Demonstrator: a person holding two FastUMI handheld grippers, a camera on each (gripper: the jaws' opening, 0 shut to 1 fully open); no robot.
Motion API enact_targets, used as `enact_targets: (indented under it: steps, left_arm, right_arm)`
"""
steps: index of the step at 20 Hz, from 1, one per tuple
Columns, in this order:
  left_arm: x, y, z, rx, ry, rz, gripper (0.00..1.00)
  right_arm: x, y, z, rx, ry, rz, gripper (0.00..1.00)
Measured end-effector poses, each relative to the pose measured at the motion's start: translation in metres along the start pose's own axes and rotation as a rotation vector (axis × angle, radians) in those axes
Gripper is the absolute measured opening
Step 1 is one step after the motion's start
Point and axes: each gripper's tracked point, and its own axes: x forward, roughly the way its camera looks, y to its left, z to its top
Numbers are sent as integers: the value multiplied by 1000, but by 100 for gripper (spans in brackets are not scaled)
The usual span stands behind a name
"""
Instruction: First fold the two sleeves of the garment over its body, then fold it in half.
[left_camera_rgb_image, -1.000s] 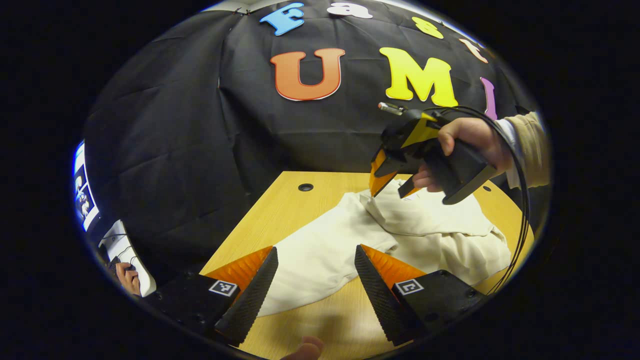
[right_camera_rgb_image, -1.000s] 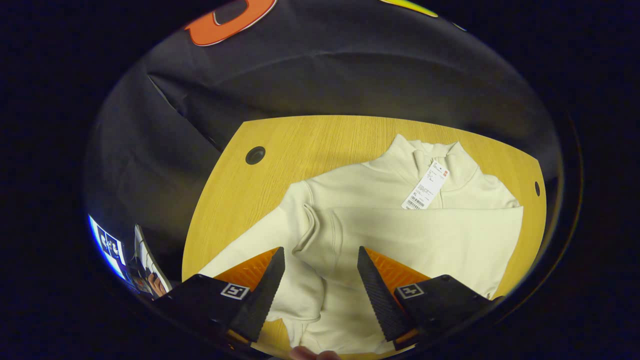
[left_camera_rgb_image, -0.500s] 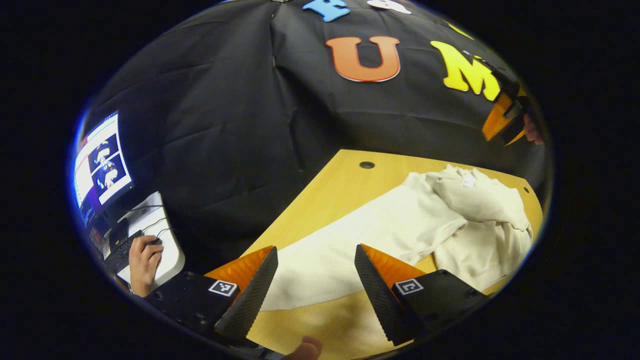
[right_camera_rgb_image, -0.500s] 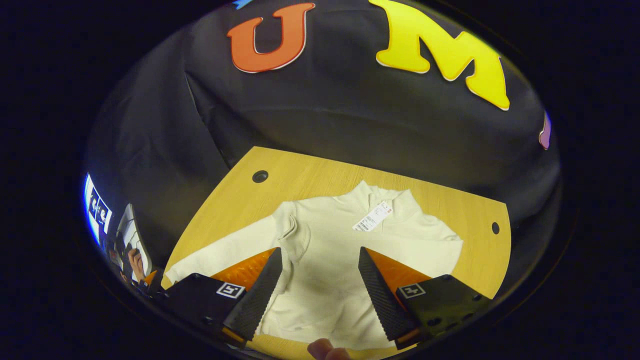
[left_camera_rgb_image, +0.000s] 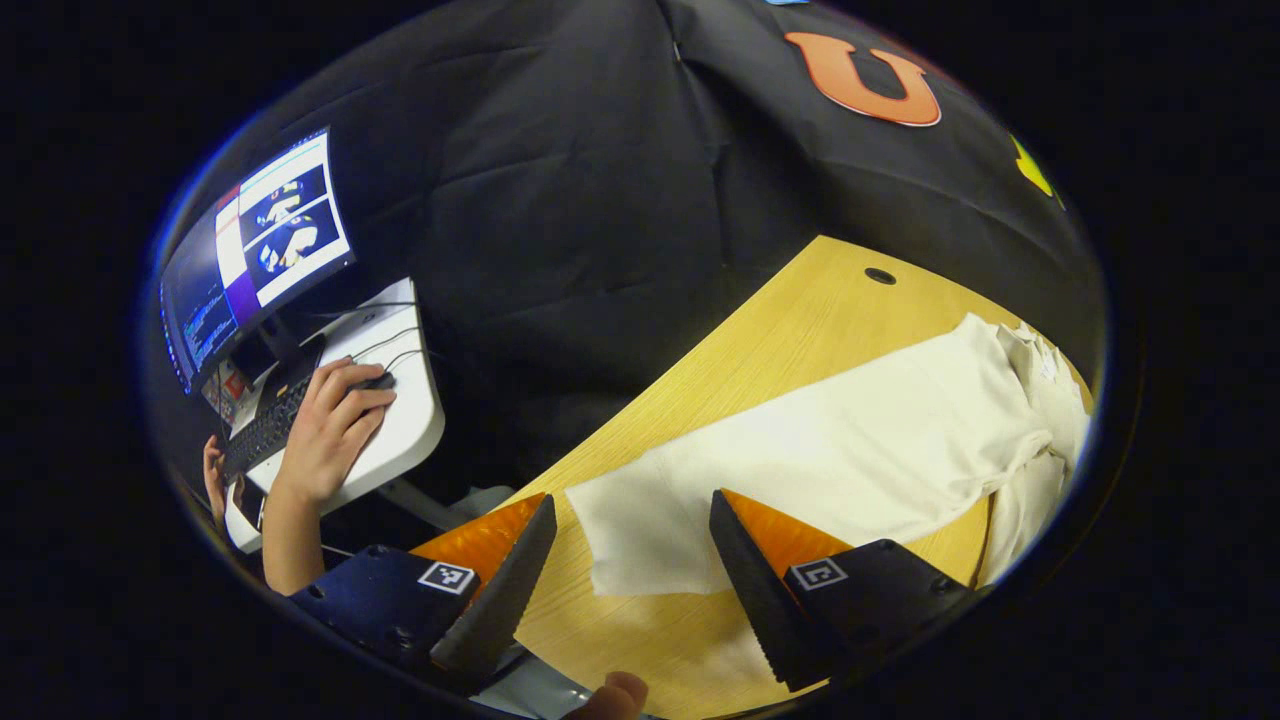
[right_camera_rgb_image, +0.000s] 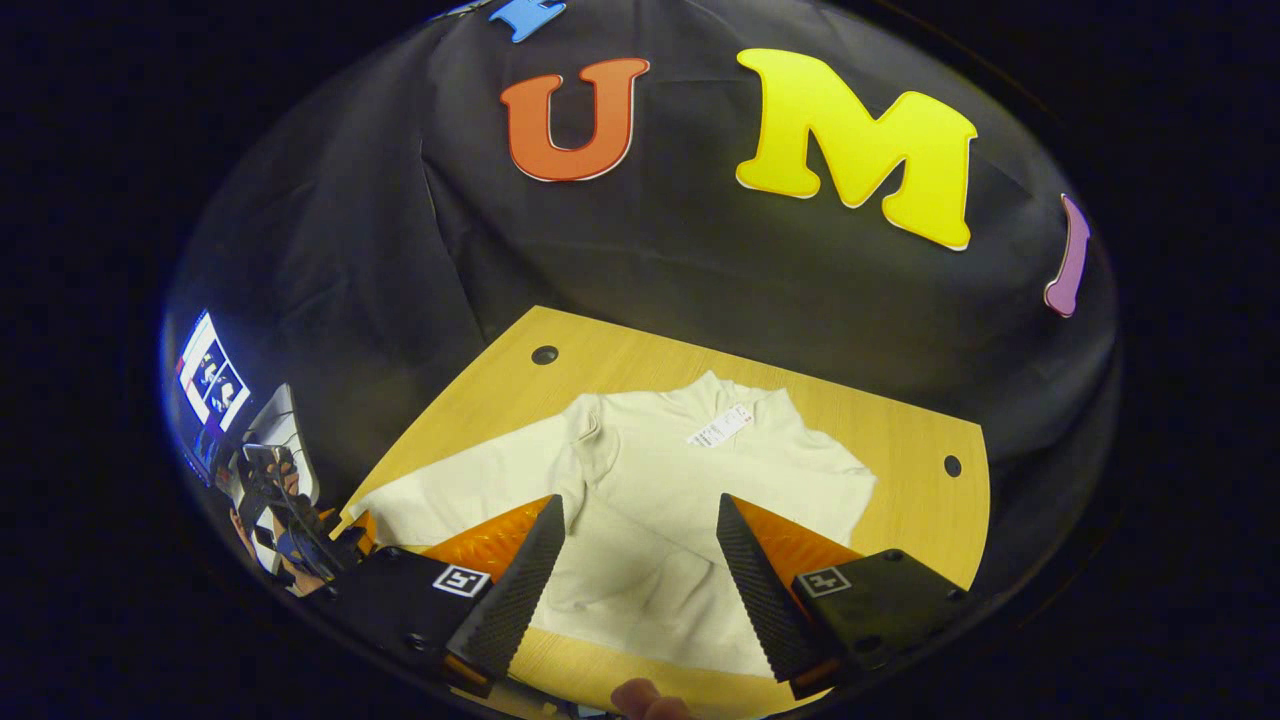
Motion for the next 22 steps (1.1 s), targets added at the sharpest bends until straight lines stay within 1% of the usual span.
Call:
enact_targets:
  steps: [1, 3, 4, 6, 8, 11, 13, 15, 16, 18, 19, 20, 21, 22]
  left_arm:
    - [3, 5, -4, -32, 29, 15, 99]
    - [9, 5, -14, -105, 93, 24, 98]
    - [12, 3, -18, -126, 123, 25, 99]
    - [17, 0, -26, -141, 171, 17, 98]
    - [20, -1, -23, -152, 177, 13, 98]
    - [22, -1, -24, -195, 194, 15, 96]
    - [22, -2, -22, -181, 214, 11, 96]
    - [24, -5, -21, -167, 215, -8, 92]
    - [24, -5, -21, -161, 218, -10, 83]
    - [25, -8, -21, -156, 228, -22, 76]
    - [22, -14, -20, -154, 231, -40, 72]
    - [26, -20, -18, -148, 234, -63, 58]
    - [26, -23, -17, -142, 237, -73, 48]
    - [26, -24, -17, -142, 239, -70, 29]
  right_arm:
    - [-4, 0, -7, -5, 7, -3, 95]
    - [-7, 7, -24, -3, 37, 6, 95]
    - [-8, 9, -29, -3, 51, 9, 95]
    - [-9, 11, -34, -5, 60, 7, 95]
    - [-13, 11, -30, -11, 48, 2, 95]
    - [-17, 11, -32, -3, 48, -2, 95]
    - [-17, 10, -35, 9, 58, -3, 95]
    - [-19, 7, -37, 24, 61, -6, 94]
    - [-20, 6, -38, 25, 60, -7, 95]
    - [-22, -4, -36, 21, 39, -30, 95]
    - [-24, -7, -37, 21, 34, -30, 94]
    - [-26, -10, -39, 24, 33, -31, 95]
    - [-27, -14, -41, 31, 33, -34, 95]
    - [-28, -16, -42, 40, 35, -30, 95]
